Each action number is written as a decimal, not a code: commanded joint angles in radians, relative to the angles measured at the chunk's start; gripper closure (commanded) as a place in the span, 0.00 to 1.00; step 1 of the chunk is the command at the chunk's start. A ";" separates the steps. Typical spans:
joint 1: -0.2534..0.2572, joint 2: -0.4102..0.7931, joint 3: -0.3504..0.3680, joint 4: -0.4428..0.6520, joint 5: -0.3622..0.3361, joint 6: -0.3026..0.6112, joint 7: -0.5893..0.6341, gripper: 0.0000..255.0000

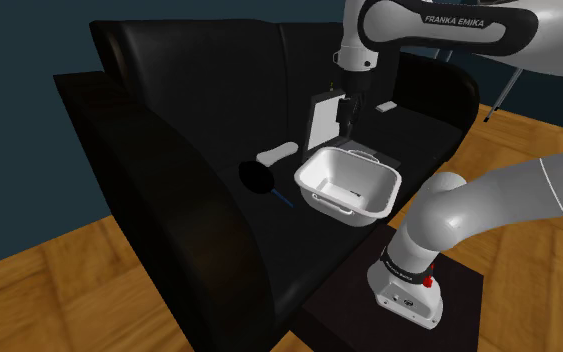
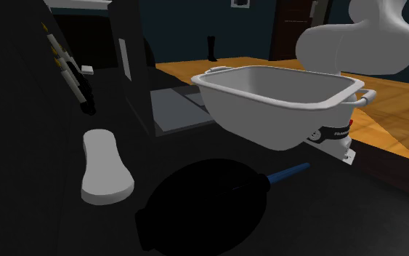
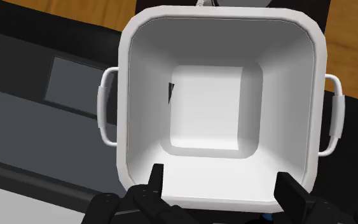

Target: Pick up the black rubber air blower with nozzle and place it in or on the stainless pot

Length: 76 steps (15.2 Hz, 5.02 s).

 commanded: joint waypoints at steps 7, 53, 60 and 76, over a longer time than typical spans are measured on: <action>0.038 0.090 0.048 -0.087 0.056 0.193 0.060 0.00; 0.127 0.481 0.166 -0.120 0.147 0.667 0.177 1.00; 0.127 0.436 0.162 -0.062 0.148 0.565 0.177 1.00; 0.125 0.380 0.156 0.106 0.146 0.341 0.179 1.00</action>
